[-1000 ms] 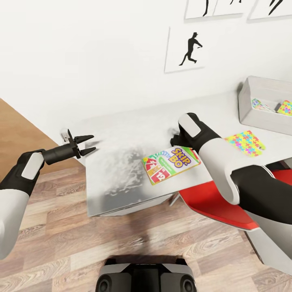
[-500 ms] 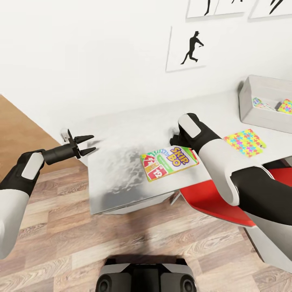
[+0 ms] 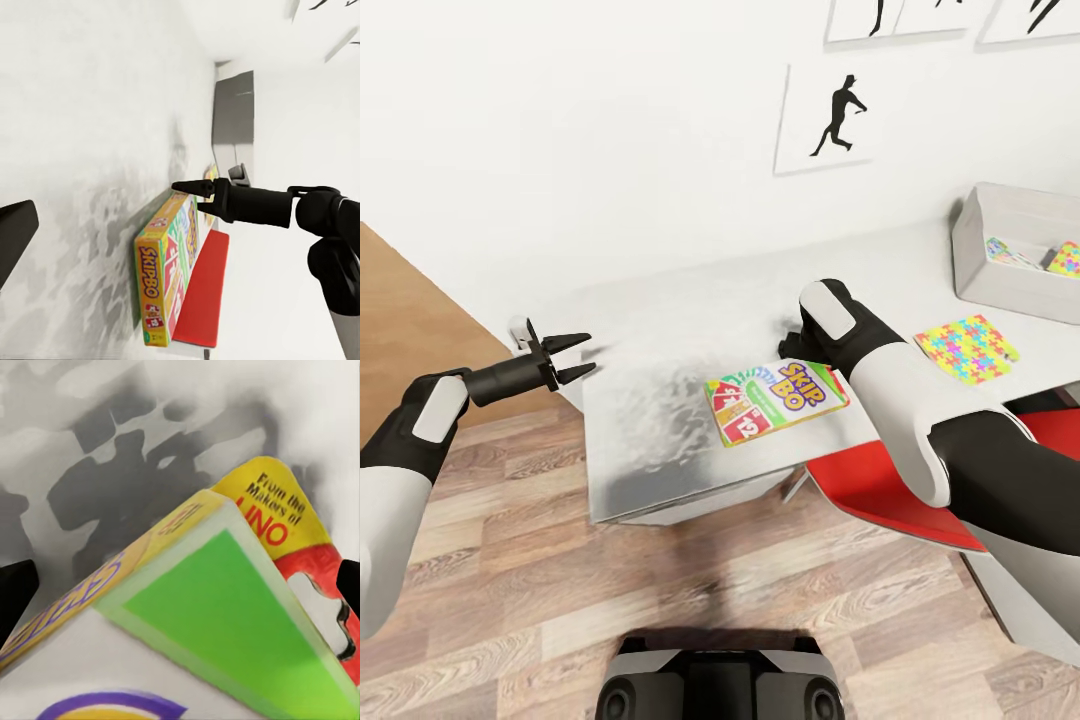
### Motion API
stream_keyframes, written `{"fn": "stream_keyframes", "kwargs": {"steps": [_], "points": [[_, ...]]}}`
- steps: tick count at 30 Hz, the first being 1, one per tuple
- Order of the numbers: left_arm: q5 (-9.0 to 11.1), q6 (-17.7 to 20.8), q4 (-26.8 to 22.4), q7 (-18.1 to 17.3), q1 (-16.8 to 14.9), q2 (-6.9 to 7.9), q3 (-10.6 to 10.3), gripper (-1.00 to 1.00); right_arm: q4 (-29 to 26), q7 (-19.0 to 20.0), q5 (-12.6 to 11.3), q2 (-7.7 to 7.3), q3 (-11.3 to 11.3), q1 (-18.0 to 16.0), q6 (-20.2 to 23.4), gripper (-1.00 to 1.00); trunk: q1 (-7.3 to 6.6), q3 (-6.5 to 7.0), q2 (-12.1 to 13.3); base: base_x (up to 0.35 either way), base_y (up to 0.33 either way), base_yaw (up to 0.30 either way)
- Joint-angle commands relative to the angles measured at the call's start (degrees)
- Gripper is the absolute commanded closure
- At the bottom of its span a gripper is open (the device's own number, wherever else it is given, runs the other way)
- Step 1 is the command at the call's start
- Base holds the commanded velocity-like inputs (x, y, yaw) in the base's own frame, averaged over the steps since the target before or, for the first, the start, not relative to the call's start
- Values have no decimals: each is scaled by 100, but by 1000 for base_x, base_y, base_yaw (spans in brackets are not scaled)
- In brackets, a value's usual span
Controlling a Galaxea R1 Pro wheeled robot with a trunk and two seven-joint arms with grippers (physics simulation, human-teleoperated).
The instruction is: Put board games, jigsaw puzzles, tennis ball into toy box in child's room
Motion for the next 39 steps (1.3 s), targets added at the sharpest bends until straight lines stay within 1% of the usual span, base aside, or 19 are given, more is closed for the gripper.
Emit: {"fn": "stream_keyframes", "kwargs": {"steps": [1,8,16,30,39], "points": [[-25,18,2,-31,-6,-2,7,-100,392,-40,-219,-1,12,0,-33,-100,4,-8,-7,-86,37,0],[-24,18,2,-30,-5,-4,10,-100,384,-39,-220,12,12,0,-45,-100,4,-5,-7,-33,19,0],[-25,18,2,-30,-6,-5,3,-100,376,-39,-220,14,12,0,-47,-100,4,37,-7,-1,1,0],[-25,18,2,-28,-6,-5,2,-100,371,-34,-220,14,12,0,-47,-100,4,45,-7,-24,9,0],[-22,18,4,-29,-4,3,4,-100,372,-31,-220,14,12,0,-51,-100,4,84,-7,-15,6,0]]}}
